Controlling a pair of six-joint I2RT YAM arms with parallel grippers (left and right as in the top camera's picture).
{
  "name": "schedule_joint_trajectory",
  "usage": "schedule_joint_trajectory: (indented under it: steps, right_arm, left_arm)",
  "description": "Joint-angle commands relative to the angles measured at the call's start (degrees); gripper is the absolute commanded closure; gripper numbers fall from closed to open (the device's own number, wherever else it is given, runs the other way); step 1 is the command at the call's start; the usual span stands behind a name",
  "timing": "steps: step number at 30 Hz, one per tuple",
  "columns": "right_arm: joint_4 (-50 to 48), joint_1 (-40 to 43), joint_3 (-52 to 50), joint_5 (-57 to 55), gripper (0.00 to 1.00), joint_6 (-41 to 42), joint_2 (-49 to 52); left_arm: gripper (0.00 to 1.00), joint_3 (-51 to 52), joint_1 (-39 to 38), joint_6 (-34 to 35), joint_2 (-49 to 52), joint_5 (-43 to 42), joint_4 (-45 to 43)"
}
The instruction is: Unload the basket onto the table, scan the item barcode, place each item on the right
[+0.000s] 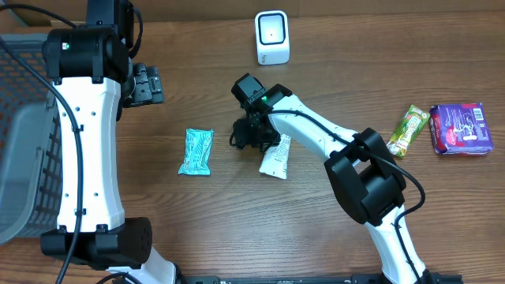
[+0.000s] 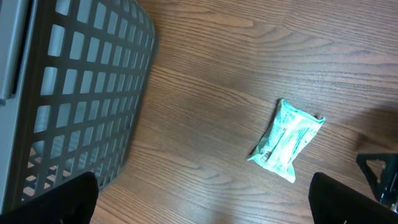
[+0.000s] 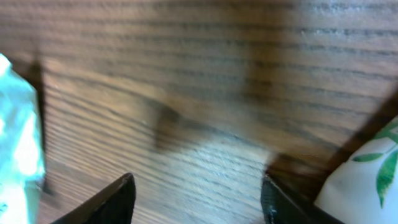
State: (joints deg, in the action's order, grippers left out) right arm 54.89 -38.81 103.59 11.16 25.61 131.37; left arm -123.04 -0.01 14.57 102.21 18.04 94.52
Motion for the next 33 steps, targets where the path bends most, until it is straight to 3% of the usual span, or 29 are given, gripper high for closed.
schedule_joint_trajectory:
  steps: [1, 11, 16, 23, 33]
  right_arm:
    - [0.57, 0.15, 0.42, -0.61, 0.32, -3.39, -4.92]
    - [9.29, 5.49, 0.37, -0.81, 0.32, -3.32, -20.7]
    - [15.04, 10.38, -2.19, 3.02, 0.31, -5.18, -22.36]
    - [1.81, 13.29, -18.97, 13.55, 0.31, -2.47, -22.23]
    - [-17.16, 13.2, -33.4, 14.67, 0.27, 7.65, -21.84]
  left_arm:
    - [0.0, -0.85, 0.0, -0.63, -0.85, 0.33, -0.09]
    - [0.0, -0.85, 0.0, -0.63, -0.85, 0.33, -0.09]
    - [0.0, -0.85, 0.0, -0.63, -0.85, 0.33, -0.09]
    - [0.0, -0.85, 0.0, -0.63, -0.85, 0.33, -0.09]
    - [0.0, -0.85, 0.0, -0.63, -0.85, 0.33, -0.09]
